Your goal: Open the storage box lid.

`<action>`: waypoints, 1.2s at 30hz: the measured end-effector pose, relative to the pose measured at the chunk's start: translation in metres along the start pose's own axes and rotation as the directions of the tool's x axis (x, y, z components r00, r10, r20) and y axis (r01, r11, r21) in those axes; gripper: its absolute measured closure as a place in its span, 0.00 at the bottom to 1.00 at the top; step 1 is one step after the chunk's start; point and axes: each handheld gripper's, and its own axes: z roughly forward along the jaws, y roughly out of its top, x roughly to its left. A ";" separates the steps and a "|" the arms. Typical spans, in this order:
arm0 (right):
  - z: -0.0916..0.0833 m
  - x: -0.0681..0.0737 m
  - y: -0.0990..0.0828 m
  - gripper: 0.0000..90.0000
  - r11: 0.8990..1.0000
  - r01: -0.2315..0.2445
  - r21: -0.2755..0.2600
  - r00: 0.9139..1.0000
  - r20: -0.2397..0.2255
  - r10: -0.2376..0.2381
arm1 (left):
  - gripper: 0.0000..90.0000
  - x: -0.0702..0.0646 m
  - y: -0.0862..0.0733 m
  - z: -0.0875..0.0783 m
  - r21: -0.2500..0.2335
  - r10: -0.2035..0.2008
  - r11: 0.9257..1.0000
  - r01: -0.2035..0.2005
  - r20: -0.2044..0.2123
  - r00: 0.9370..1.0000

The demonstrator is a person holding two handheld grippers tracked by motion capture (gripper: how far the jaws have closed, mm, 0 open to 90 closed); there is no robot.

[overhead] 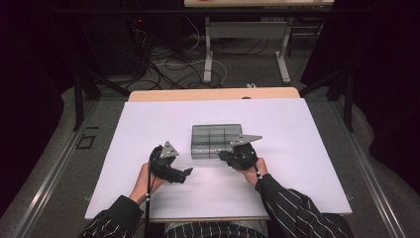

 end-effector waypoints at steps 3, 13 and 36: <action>-0.001 0.000 0.000 0.92 1.000 0.002 0.008 1.000 -0.003 -0.002 | 0.18 -0.001 0.008 0.005 -0.007 0.000 1.000 0.000 -0.025 1.000; -0.001 -0.003 0.002 0.92 0.999 0.016 -0.030 1.000 -0.009 -0.016 | 0.58 -0.002 0.019 0.017 -0.039 -0.059 0.998 0.055 -0.111 0.992; -0.010 -0.006 0.004 0.88 0.999 0.046 -0.006 0.999 0.014 -0.046 | 0.77 -0.004 0.021 0.016 -0.115 -0.069 0.992 0.060 -0.080 0.994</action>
